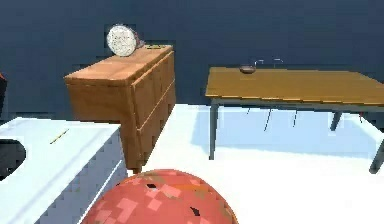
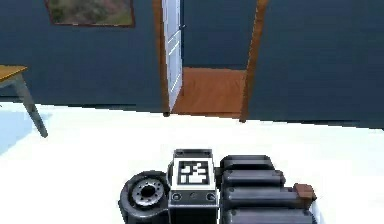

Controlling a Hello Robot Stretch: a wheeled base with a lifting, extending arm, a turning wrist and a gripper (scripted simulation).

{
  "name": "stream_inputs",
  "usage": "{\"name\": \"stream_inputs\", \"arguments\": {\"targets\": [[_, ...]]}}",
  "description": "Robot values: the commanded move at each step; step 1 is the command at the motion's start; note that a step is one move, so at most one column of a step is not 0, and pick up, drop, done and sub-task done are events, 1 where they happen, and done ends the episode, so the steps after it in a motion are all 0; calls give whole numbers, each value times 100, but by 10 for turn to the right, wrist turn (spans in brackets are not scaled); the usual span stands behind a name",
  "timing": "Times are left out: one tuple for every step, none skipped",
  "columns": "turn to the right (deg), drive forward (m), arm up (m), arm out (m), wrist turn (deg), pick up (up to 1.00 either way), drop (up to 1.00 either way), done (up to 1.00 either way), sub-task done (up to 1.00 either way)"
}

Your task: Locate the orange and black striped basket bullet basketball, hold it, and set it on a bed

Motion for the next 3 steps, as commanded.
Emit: {"name": "stream_inputs", "arguments": {"targets": [[-450, 0, 0, 0, 0, 0, 0, 0, 0], [-450, 0, 0, 0, 0, 0, 0, 0, 0], [-450, 0, 0, 0, 0, 0, 0, 0, 0]]}}
